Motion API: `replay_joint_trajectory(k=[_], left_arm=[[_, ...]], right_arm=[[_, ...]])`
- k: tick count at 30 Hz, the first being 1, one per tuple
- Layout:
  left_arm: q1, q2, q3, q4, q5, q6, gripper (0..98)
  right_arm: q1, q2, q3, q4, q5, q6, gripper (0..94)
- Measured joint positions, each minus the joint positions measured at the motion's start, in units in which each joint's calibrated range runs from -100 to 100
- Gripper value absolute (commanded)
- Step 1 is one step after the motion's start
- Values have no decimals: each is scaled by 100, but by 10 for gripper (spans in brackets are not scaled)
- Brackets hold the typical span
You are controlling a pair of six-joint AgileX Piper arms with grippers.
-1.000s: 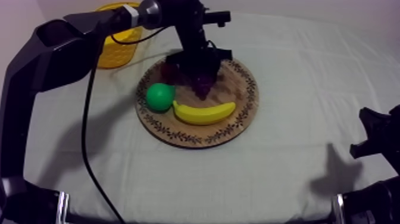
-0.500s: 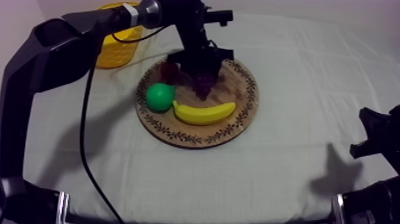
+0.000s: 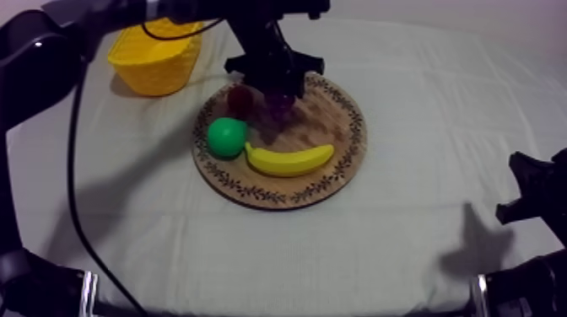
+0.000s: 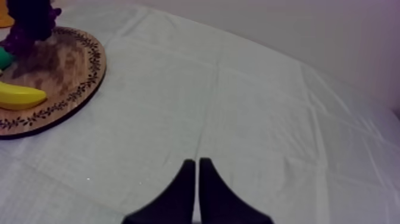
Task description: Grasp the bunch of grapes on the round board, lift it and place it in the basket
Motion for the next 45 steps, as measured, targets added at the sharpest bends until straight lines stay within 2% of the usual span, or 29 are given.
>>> replay_joint_trajectory(k=[18, 28, 37, 45], left_arm=[[182, -2871, 2186, -23, -551, -815, 428], [295, -4330, 3390, -75, -632, -885, 428], [-88, -5149, 4658, -74, -766, -934, 430], [-759, -5418, 5106, 20, -779, -1198, 433]], right_arm=[[0, 0, 0, 0, 7, 0, 5], [0, 0, 0, 0, 7, 0, 5], [0, 0, 0, 0, 7, 0, 5], [0, 0, 0, 0, 6, 0, 5]])
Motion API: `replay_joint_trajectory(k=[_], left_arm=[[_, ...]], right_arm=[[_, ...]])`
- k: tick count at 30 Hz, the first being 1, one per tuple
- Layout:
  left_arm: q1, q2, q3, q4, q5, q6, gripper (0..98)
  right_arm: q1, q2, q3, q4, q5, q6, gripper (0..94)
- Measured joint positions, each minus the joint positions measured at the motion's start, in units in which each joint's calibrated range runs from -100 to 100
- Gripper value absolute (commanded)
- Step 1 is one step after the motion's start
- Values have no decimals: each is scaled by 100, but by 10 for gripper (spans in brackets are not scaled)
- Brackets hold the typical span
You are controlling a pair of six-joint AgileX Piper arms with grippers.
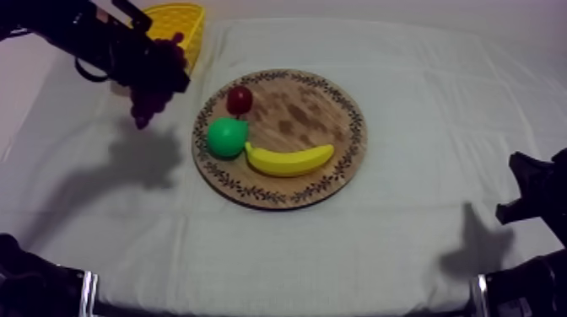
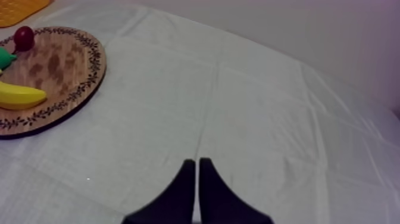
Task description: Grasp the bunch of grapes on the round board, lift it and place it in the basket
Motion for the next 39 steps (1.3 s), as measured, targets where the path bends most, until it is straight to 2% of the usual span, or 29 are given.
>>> replay_joint_trajectory(k=[8, 15, 26, 39], left_arm=[[-704, 21, -394, -9, 190, -102, 433], [-1067, 389, -1017, -50, 337, -102, 435], [-1268, 1664, -2449, -98, 459, -24, 444], [-1349, 3570, -4522, -295, 651, 80, 446]], right_arm=[[0, 0, 0, 0, 0, 0, 5], [0, 0, 0, 0, 0, 0, 5], [0, 0, 0, 0, 0, 0, 5], [0, 0, 0, 0, 0, 0, 5]])
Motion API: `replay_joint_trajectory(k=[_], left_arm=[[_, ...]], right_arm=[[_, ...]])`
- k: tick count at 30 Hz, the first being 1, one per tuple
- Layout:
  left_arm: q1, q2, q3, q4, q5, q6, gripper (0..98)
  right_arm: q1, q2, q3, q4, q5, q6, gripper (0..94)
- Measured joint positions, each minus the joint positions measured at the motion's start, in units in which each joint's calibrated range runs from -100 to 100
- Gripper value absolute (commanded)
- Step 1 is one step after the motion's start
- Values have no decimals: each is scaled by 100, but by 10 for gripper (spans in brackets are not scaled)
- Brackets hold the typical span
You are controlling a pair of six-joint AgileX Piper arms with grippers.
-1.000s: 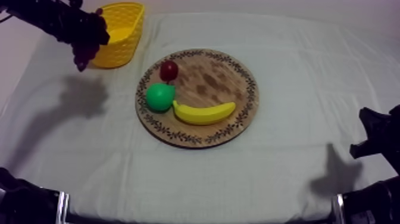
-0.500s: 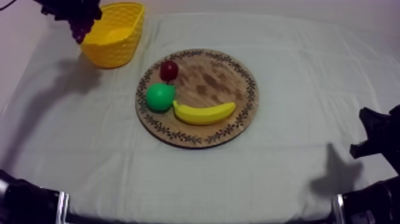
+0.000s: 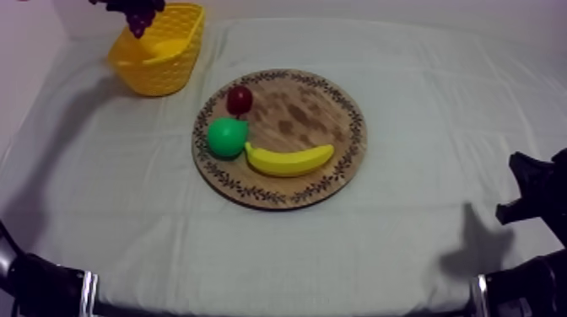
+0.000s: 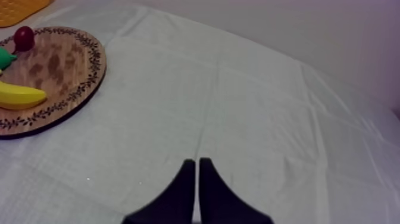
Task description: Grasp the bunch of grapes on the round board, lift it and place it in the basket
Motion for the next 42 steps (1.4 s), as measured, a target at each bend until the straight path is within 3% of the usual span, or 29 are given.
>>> replay_joint_trajectory(k=[14, 34, 36, 42], left_arm=[[-130, 1373, -998, -32, 223, 6, 451], [-130, 1994, -1404, -48, 315, 12, 459], [-134, 2010, -1404, -40, 315, 9, 507], [-127, 1993, -1302, -43, 177, -19, 772]], right_arm=[[0, 0, 0, 0, -6, 0, 5], [0, 0, 0, 0, -6, 0, 5], [0, 0, 0, 0, -6, 0, 5], [0, 0, 0, 0, -6, 0, 5]])
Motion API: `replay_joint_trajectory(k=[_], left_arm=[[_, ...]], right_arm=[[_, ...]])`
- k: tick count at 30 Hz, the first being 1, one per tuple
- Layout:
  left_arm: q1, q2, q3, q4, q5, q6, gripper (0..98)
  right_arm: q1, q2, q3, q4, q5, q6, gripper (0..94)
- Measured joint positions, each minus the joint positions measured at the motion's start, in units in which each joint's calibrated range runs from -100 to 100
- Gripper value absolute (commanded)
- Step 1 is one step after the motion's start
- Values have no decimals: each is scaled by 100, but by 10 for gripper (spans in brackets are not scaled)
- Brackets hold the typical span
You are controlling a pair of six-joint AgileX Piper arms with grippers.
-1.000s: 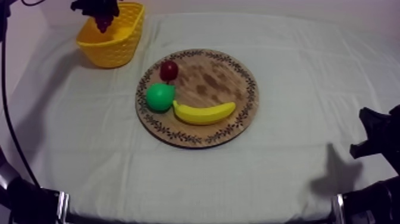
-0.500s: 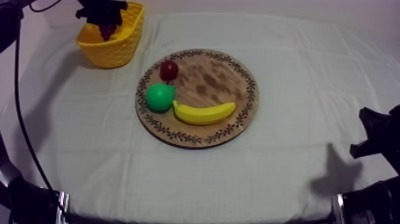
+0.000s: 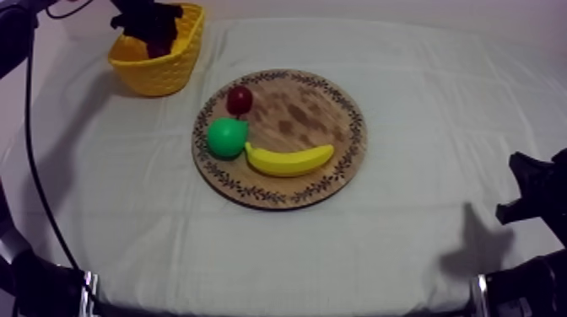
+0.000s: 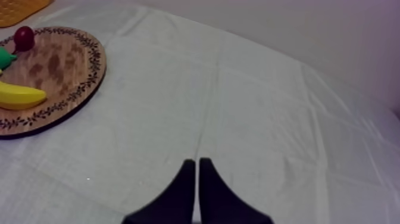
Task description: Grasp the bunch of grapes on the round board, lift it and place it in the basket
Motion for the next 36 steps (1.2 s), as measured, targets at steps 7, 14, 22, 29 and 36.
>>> replay_joint_trajectory(k=[7, 14, 22, 29, 36], left_arm=[[-36, -75, 200, -8, -185, 44, 819], [-32, -283, 429, -3, -362, -13, 779], [-21, -1093, 1204, 3, -844, -85, 636], [-32, -2099, 2081, -59, -1124, -70, 440], [0, -3232, 2972, -267, -1235, 109, 276]], right_arm=[[0, 0, 0, 0, 0, 0, 5], [0, 0, 0, 0, 18, 0, 5], [0, 0, 0, 0, 8, 0, 5], [0, 0, 0, 0, 8, 0, 5], [0, 0, 0, 0, 8, 0, 5]])
